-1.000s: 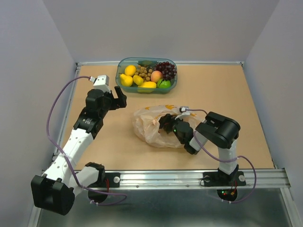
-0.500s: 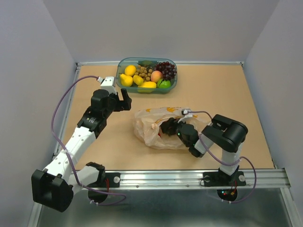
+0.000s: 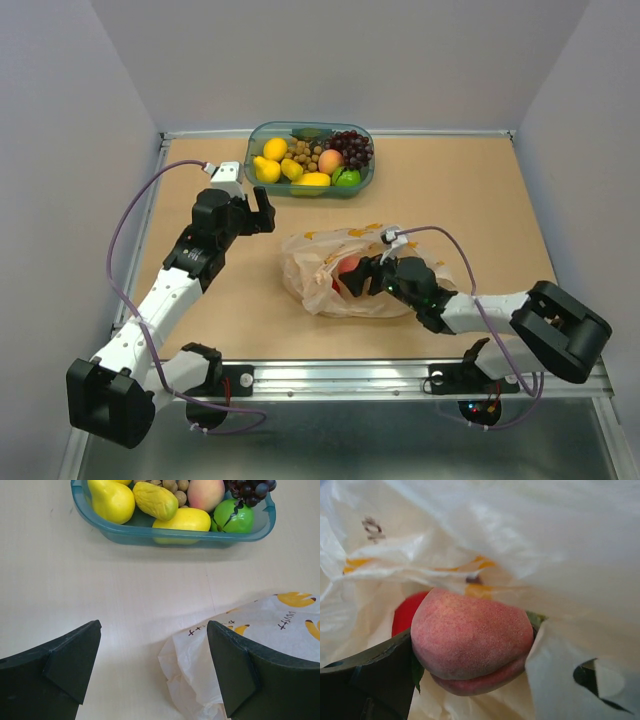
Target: Untie the knot of the plastic bag and take out the fruit
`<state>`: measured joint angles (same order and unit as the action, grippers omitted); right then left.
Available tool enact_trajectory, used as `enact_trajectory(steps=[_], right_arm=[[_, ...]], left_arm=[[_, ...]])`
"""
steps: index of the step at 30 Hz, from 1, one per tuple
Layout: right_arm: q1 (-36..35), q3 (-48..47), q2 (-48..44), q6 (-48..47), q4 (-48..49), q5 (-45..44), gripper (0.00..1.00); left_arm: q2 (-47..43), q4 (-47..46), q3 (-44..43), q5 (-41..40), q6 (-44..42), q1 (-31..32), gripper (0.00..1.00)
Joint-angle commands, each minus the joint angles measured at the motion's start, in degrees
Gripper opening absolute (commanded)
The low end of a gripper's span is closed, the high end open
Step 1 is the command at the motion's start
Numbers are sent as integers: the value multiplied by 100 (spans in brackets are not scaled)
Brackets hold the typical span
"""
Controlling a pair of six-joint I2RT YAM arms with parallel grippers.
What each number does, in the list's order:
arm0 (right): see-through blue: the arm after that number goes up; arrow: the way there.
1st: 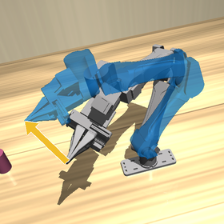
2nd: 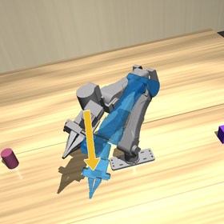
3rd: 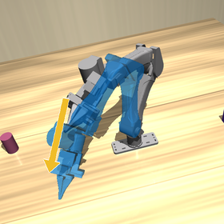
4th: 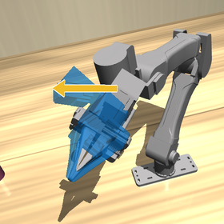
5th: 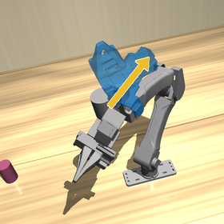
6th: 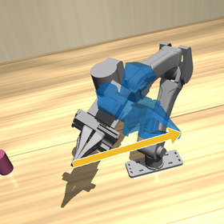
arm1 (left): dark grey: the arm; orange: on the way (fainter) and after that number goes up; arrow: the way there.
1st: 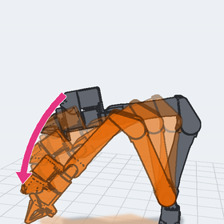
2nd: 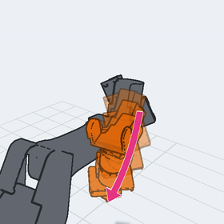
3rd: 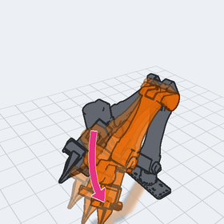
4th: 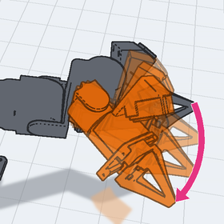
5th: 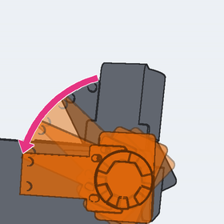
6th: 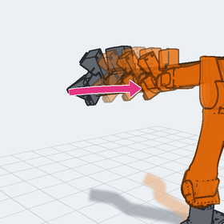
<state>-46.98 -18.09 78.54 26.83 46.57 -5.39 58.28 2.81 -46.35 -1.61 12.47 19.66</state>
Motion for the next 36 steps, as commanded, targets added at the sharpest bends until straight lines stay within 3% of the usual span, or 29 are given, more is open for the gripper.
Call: enact_trajectory(steps=[1,7,14,19,28,36], right_arm=[[-57,-643,-662,-485,-2584,854,0],[-48,-1468,-1517,-679,-4564,1092,0],[-48,-2996,-1544,-1083,-6587,1647,1],[-48,-4131,-1413,-1373,-6766,1076,0],[84,-6530,669,-2217,-6494,-155,1],[839,-8095,2675,-2243,-5940,-41,1]], left_arm=[[-54,-158,38,-85,-87,12,98],[-71,-140,38,-112,-78,12,98],[-89,-105,21,-164,-61,12,98],[-115,-79,21,-252,-52,12,98],[-177,-52,3,-402,-60,12,98],[-265,-52,-6,-463,-78,-6,98]])
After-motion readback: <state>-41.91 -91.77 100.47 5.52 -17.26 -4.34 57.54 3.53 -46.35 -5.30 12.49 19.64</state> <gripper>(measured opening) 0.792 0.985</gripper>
